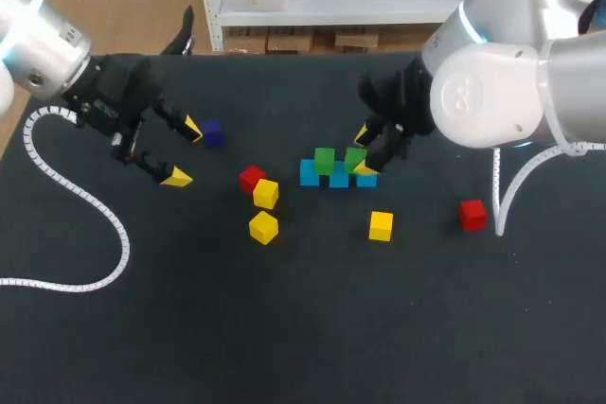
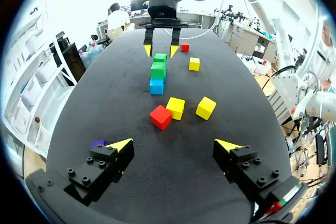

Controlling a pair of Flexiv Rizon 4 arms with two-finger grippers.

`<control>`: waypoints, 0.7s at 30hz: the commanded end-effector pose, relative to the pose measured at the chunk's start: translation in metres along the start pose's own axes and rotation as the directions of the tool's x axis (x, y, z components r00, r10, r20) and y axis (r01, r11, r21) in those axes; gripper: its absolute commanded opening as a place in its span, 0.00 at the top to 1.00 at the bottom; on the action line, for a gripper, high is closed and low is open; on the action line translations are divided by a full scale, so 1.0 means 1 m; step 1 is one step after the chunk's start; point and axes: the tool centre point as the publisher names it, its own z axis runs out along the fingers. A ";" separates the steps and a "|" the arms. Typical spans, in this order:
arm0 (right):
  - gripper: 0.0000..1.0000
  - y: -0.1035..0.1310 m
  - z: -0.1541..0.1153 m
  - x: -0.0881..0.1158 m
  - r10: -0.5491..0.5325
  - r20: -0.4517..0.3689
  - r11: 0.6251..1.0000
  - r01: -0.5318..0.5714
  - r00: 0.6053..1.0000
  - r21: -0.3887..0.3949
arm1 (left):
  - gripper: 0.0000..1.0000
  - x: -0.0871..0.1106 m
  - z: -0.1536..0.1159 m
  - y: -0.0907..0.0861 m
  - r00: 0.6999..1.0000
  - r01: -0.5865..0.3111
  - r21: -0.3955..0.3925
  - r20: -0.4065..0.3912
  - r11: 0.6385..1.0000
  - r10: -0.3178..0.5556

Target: Place the blue cubes, place green cubes on the blue cubes, place the yellow cubes on the green cubes, then place the red cubes on the yellow cubes, and place purple cube on the red cubes.

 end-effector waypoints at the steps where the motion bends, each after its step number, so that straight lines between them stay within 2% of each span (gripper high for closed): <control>1: 0.00 -0.001 -0.005 -0.002 0.003 0.001 1.000 -0.003 1.000 -0.002 | 0.00 0.001 0.001 0.001 1.000 -0.004 0.001 0.003 1.000 0.004; 7: 0.00 -0.002 -0.021 -0.005 0.019 0.014 1.000 -0.019 1.000 0.004 | 0.00 0.001 0.001 0.001 1.000 -0.004 0.001 0.003 1.000 0.004; 12: 0.00 -0.002 -0.043 -0.006 0.055 0.063 0.998 -0.056 0.996 0.013 | 0.00 0.001 0.001 0.001 1.000 -0.004 0.001 0.003 1.000 0.004; 21: 0.00 0.005 -0.082 0.018 0.115 0.112 0.992 -0.120 0.987 0.035 | 0.00 0.001 0.001 0.001 1.000 -0.004 0.001 0.003 1.000 0.004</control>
